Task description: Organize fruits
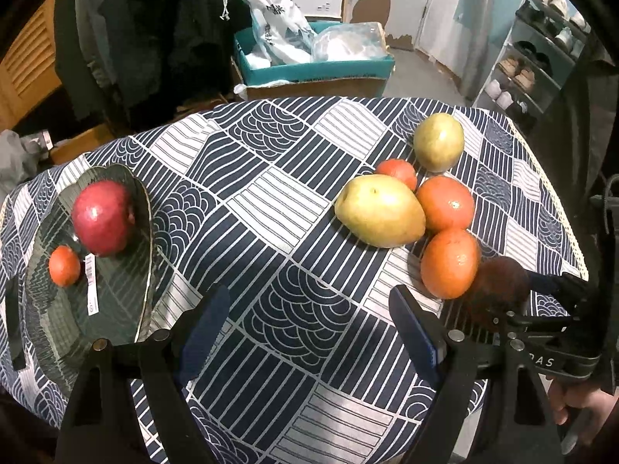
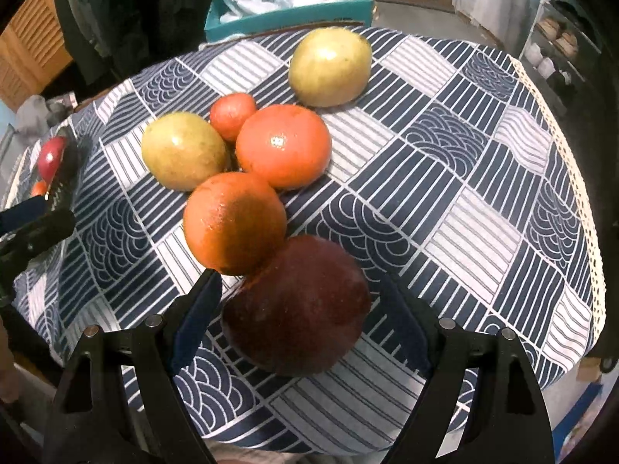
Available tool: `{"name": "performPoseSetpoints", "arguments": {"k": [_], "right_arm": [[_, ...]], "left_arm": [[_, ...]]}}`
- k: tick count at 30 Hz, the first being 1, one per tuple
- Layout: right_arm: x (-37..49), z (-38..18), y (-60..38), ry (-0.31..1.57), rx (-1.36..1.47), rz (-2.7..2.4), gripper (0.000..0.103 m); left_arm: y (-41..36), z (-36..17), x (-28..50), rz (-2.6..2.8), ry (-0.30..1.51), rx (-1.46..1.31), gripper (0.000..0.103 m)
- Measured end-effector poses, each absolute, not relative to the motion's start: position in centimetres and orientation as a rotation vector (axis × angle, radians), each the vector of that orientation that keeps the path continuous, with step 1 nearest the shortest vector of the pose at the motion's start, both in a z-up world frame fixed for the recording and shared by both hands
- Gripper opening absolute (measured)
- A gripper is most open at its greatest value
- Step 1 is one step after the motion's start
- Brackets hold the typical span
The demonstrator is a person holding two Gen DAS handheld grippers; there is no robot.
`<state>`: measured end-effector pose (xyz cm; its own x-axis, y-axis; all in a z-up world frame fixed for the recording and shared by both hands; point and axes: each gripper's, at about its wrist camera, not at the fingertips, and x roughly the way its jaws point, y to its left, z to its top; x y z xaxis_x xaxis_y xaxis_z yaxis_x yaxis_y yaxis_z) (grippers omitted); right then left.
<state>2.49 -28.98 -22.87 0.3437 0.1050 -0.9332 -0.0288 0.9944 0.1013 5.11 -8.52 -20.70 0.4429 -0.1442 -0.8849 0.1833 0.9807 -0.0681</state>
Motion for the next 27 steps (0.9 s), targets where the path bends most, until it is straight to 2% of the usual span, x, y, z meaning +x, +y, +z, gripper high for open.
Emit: {"name": "performPoseSetpoints", "arguments": {"k": [3,7,27], "right_arm": [[2.6,-23.6,-28.9,1.236,0.064,0.088,0.084],[2.7,-24.3,-28.9,1.249,0.073,0.102,0.077],[3.3,-21.3,-32.6,1.133,0.079,-0.007,0.076]], "left_arm": [[-8.7,-21.2,5.3,-0.199,1.113,0.034,0.086],[-9.1,-21.4,5.5,-0.211,1.119,0.025,0.086],[-12.5,-21.1,9.9,-0.281,1.117,-0.015,0.086]]}}
